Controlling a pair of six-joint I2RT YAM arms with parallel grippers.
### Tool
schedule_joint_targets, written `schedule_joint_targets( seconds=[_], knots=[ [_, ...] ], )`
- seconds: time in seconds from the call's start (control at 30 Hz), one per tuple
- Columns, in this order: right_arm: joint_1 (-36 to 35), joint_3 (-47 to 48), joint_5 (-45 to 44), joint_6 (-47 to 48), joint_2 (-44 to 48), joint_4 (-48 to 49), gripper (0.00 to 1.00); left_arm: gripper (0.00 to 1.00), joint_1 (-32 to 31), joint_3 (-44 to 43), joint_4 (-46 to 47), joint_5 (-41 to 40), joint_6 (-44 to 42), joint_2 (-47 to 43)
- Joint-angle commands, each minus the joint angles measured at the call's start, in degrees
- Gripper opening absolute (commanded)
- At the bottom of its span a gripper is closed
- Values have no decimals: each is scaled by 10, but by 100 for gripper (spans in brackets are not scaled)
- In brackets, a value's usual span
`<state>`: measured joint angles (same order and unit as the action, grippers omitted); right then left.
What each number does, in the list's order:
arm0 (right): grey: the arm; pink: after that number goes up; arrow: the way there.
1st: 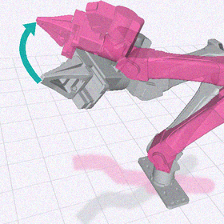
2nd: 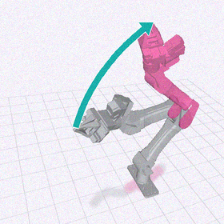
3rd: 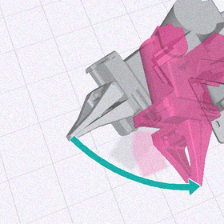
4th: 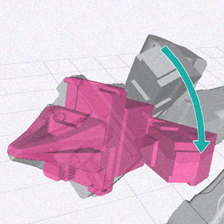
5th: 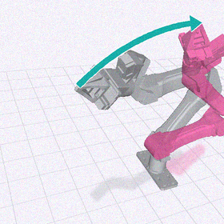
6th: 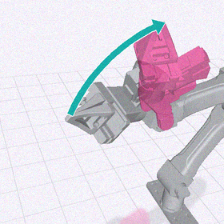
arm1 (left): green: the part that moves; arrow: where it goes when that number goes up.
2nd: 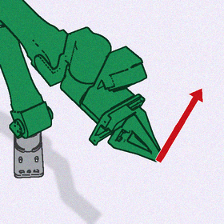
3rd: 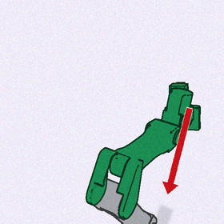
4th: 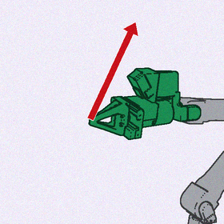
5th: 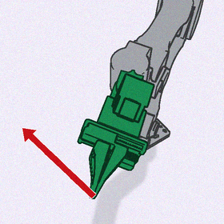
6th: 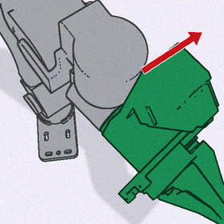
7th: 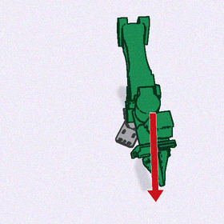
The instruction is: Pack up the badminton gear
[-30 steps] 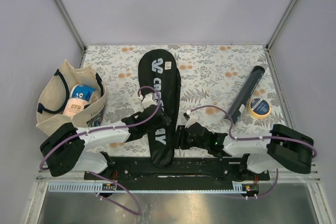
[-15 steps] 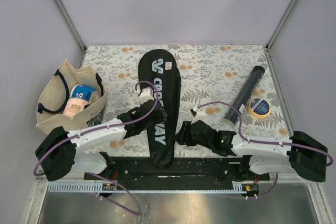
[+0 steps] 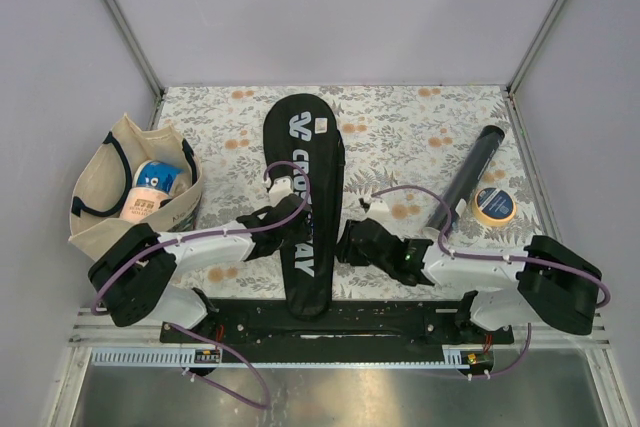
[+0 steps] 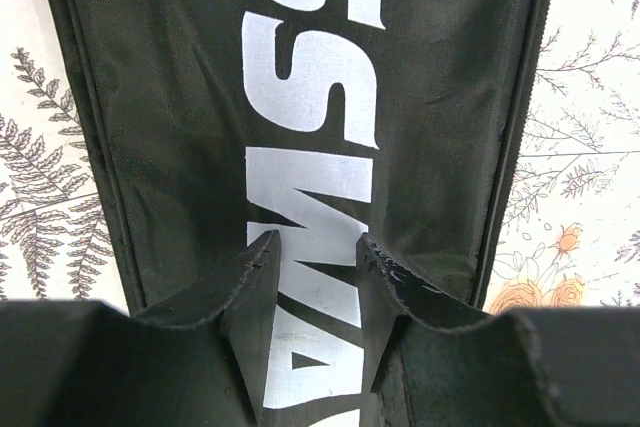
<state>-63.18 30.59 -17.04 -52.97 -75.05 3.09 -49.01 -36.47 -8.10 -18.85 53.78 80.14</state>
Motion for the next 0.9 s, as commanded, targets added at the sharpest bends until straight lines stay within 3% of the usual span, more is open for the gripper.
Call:
schedule_joint_targets(
  seconds=[0.0, 0.5, 0.6, 0.73, 0.87],
  knots=[
    [52, 53, -46, 25, -34, 5, 46, 41, 1, 5, 14, 4, 2, 11],
    [98, 148, -12, 25, -185, 15, 48, 43, 1, 12, 14, -3, 19, 11],
    [104, 156, -27, 36, -193, -13, 39, 43, 1, 10, 6, -5, 22, 19],
    [131, 127, -32, 50, -172, -25, 14, 44, 3, -1, -11, -7, 19, 31],
    [154, 91, -41, 73, -122, -60, 8, 45, 5, -8, -31, -8, 19, 39]
  ],
)
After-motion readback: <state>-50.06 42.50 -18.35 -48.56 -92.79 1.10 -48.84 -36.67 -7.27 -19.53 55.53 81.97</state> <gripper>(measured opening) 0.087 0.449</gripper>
